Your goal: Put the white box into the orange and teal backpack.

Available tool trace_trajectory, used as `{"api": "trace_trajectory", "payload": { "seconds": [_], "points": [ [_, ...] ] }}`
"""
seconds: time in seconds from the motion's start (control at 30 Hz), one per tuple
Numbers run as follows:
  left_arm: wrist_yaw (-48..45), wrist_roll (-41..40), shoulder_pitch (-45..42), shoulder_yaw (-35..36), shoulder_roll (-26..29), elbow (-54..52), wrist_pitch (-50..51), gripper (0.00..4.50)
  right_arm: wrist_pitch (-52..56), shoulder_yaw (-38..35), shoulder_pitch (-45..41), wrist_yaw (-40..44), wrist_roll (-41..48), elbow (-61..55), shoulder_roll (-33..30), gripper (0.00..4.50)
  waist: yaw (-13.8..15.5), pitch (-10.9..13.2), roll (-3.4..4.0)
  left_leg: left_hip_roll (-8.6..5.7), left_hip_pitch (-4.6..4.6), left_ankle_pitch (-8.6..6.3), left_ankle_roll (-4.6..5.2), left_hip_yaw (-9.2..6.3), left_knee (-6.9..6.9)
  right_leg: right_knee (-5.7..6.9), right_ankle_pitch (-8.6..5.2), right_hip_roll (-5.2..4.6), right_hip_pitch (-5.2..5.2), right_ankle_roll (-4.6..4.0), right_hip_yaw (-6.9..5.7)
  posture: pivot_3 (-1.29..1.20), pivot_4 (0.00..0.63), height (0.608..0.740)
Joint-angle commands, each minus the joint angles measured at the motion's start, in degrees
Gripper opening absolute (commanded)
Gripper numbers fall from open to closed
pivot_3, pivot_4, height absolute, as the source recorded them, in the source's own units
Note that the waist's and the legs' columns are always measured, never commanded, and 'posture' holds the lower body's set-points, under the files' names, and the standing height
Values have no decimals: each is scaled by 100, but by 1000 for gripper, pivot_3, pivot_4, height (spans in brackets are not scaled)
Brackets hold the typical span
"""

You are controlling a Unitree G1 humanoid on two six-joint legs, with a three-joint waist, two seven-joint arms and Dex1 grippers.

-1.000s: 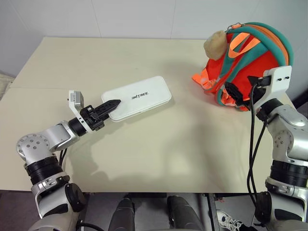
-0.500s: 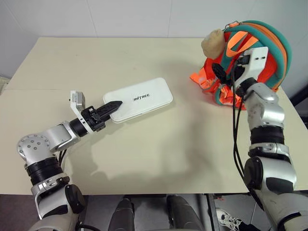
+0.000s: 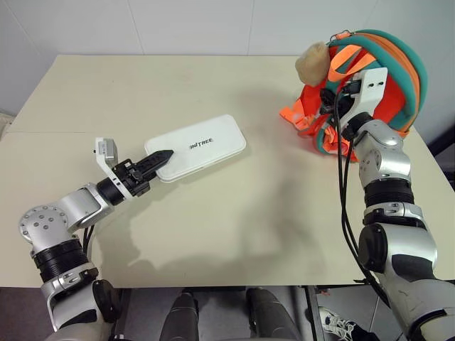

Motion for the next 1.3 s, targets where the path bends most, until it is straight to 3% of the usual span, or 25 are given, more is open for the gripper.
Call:
{"api": "trace_trajectory", "payload": {
  "seconds": [0.03,0.37,0.73,1.03,1.3],
  "points": [
    [-112,-151,-51,86,239,-35,-202,1293,670,127,117,515,472,-1284,1,0,2,0,0,0,0,0,0,0,-2,0,0,0,-1,0,0,0,150,740],
    [-546,196,-299,-94,877,575,-621,1293,3242,304,820,1119,2175,-4717,-209,0,26,2,3,1,-3,-2,1,-1,-8,-2,-2,0,-8,0,0,0,150,740],
    [-1302,741,-621,-428,1437,1179,-858,1293,4821,294,781,1748,4257,-6384,-807,0,47,2,3,1,-8,-12,18,-1,-14,-13,-5,-1,-10,-3,-3,0,150,740],
    [-1927,1148,-671,-645,1855,1189,-845,1293,4472,876,1499,2810,3952,-6695,-1696,0,49,2,-1,1,-9,-14,20,0,-11,-15,-6,-1,-11,-4,-4,0,150,740],
    [-2976,1471,-193,-697,2382,367,-1450,1293,3854,984,2127,2923,3683,-6839,-1605,0,43,2,-1,3,-8,-15,19,1,-14,-16,-8,-2,-12,-7,-3,0,150,740]
  ]
}}
